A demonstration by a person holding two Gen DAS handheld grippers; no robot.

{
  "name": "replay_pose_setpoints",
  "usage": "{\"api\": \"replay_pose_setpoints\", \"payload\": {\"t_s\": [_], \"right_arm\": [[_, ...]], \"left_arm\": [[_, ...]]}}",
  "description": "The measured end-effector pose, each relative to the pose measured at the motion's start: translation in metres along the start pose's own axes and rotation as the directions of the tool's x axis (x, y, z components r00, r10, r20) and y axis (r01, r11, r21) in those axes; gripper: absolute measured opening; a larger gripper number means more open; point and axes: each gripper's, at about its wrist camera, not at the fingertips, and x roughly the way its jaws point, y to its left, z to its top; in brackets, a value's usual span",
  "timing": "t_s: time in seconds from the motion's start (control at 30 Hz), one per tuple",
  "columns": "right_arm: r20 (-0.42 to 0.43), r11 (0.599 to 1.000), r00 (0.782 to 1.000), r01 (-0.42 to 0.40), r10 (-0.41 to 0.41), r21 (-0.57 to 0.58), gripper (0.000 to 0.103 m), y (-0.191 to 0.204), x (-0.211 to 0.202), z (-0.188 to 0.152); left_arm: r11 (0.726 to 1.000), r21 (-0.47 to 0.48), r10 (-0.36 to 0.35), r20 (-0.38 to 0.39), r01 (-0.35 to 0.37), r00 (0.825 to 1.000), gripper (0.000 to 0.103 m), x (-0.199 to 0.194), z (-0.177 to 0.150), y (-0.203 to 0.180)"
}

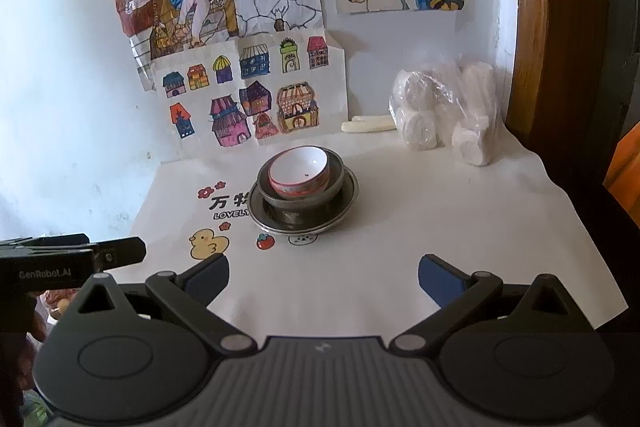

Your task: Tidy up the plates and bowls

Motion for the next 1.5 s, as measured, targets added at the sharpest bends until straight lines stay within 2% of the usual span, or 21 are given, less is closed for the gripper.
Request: {"api": "replay_pose_setpoints", "payload": {"t_s": [0.23, 1.5], "right_arm": [[-0.035, 1.000, 0.999, -0.021, 0.021, -0.016, 0.103, -0.006, 0.009, -0.007], [-0.035, 1.000, 0.999, -0.011, 0.011, -0.002, 0.103, -0.013, 0.007, -0.012]], "left_arm": [[1.000, 0.003, -0.009, -0.067, 0.009, 0.998, 0.101, 0.008, -0.006, -0.004], [0.999, 0.041, -0.016, -0.066, 0.018, 0.998, 0.101, 0.005, -0.011, -0.010]]}}
